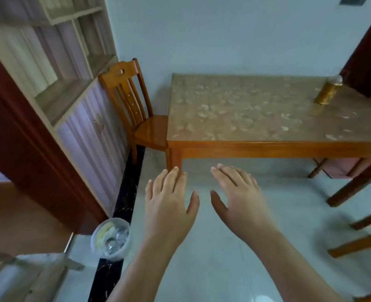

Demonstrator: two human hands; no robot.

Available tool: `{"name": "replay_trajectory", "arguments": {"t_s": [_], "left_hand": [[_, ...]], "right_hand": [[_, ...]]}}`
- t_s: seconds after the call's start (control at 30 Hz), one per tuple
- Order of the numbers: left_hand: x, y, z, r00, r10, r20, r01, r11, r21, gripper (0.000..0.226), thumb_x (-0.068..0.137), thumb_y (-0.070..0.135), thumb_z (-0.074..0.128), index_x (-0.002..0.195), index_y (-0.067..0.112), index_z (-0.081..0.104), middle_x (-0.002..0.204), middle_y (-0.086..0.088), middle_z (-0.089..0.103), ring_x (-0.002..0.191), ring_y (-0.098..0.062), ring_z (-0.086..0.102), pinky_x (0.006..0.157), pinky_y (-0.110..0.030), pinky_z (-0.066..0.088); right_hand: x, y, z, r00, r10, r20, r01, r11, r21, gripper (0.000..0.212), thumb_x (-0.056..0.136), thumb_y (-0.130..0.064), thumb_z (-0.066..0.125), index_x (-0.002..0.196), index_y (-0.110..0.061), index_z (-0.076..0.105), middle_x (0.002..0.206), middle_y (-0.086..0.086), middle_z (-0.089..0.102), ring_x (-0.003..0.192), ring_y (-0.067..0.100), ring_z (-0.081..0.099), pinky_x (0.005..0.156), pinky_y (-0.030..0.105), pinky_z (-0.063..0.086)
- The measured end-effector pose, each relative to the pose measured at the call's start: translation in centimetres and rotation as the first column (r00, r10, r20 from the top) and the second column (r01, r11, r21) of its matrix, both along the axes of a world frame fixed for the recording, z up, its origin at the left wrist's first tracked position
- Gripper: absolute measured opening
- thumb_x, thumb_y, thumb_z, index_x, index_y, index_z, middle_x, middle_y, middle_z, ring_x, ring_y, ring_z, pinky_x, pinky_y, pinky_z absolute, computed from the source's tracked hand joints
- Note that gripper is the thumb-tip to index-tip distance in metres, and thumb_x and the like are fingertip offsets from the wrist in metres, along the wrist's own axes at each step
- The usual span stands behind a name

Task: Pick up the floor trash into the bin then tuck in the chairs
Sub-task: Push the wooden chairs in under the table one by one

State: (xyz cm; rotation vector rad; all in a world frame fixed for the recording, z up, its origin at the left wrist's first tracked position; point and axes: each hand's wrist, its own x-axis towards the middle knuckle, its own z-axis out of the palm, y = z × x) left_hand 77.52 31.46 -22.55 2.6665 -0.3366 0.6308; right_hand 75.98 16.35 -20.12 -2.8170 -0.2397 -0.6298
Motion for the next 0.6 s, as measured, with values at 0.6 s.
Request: {"name": "replay_trajectory", "arguments": {"t_s": [0.6], "left_hand": [[-19.6,-17.2,0.0,0.89,-0.446,-0.09,0.453,0.889,0.071,0.05,0.085,0.042,0.037,0.108,0.009,0.067,0.115,-0.01,0.066,0.108,-0.031,0.06,0.092,-0.049,0.043]], "right_hand": [[-26.7,-14.6,-0.1,0.829,-0.536,-0.158,0.545,0.838,0.016,0.043,0.082,-0.027,0.067,0.122,-0.011,0.058,0.124,0.009,0.06,0.117,0.031,0.054,0.097,0.049,0.039]]}}
